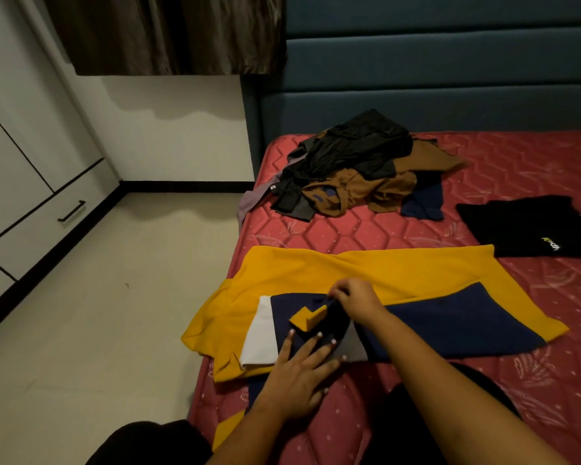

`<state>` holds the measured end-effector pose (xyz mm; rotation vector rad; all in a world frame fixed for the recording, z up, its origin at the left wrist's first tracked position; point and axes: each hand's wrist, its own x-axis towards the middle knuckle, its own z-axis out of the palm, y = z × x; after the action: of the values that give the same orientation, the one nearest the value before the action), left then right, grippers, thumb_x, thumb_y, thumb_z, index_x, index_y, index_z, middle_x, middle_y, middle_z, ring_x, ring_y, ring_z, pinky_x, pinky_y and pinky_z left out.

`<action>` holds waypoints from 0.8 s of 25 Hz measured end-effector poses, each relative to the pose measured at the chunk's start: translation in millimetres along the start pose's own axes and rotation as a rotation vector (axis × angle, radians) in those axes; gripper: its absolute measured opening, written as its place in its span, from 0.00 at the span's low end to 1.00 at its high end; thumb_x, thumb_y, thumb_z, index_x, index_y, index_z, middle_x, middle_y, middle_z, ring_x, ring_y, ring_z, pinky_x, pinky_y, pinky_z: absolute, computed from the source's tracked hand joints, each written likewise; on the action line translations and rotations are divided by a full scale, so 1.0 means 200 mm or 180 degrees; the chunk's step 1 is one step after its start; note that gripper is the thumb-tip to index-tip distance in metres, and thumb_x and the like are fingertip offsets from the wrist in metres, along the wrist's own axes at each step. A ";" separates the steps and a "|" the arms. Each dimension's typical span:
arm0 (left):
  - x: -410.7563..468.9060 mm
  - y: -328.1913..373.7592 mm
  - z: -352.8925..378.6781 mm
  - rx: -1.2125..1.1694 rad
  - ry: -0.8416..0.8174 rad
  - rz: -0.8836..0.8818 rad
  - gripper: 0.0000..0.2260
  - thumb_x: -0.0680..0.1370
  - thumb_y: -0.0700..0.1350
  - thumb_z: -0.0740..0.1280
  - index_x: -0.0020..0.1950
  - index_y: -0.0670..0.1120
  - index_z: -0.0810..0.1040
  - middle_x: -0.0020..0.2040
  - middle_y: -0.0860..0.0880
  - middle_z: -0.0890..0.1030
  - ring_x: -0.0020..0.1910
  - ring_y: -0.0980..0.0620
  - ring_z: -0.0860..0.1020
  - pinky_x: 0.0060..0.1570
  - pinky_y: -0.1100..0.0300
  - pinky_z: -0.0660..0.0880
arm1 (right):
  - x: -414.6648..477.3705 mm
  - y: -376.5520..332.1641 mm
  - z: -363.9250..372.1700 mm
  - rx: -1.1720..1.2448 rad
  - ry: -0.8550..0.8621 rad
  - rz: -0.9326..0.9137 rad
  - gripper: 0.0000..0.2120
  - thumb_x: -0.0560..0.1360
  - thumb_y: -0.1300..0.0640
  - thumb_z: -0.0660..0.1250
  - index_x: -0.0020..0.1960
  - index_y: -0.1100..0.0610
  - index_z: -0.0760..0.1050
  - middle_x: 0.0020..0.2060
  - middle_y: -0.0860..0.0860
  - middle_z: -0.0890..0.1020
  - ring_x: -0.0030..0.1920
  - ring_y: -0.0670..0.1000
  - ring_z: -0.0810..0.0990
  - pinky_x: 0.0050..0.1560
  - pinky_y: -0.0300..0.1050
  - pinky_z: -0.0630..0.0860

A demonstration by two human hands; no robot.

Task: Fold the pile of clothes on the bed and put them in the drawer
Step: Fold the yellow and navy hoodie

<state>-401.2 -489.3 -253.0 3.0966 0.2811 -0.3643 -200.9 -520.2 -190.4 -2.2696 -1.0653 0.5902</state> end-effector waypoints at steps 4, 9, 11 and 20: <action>-0.02 -0.02 -0.01 -0.0304 0.0244 -0.0550 0.29 0.73 0.57 0.58 0.75 0.59 0.61 0.68 0.54 0.74 0.67 0.48 0.73 0.65 0.35 0.62 | -0.01 0.27 -0.17 -0.0436 0.0107 0.1504 0.15 0.80 0.56 0.60 0.61 0.63 0.76 0.62 0.64 0.76 0.62 0.62 0.75 0.58 0.50 0.71; -0.08 -0.10 0.01 -0.0474 0.0581 -0.1090 0.30 0.70 0.51 0.72 0.70 0.54 0.69 0.61 0.53 0.79 0.59 0.49 0.78 0.61 0.40 0.71 | -0.09 0.43 -0.24 -0.0399 0.0587 0.2478 0.21 0.78 0.50 0.59 0.66 0.60 0.72 0.64 0.59 0.73 0.63 0.62 0.72 0.58 0.55 0.71; -0.05 -0.08 0.00 -0.0422 0.0590 -0.1289 0.30 0.66 0.47 0.76 0.67 0.52 0.74 0.60 0.51 0.79 0.58 0.47 0.78 0.59 0.40 0.73 | -0.09 0.38 -0.24 -0.0013 0.1126 0.2031 0.21 0.81 0.47 0.55 0.67 0.58 0.69 0.64 0.59 0.74 0.62 0.64 0.73 0.56 0.55 0.70; 0.14 0.03 -0.09 -0.0163 0.0482 -0.1314 0.23 0.83 0.49 0.52 0.78 0.56 0.51 0.79 0.50 0.52 0.77 0.45 0.51 0.73 0.42 0.47 | -0.12 0.42 -0.15 -0.0154 0.0193 0.1438 0.25 0.77 0.58 0.63 0.72 0.47 0.60 0.62 0.60 0.72 0.59 0.63 0.74 0.52 0.52 0.73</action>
<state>-369.3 -489.7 -242.9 3.0010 0.9221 -0.1194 -150.0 -592.9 -219.1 -2.5695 -0.5386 0.6709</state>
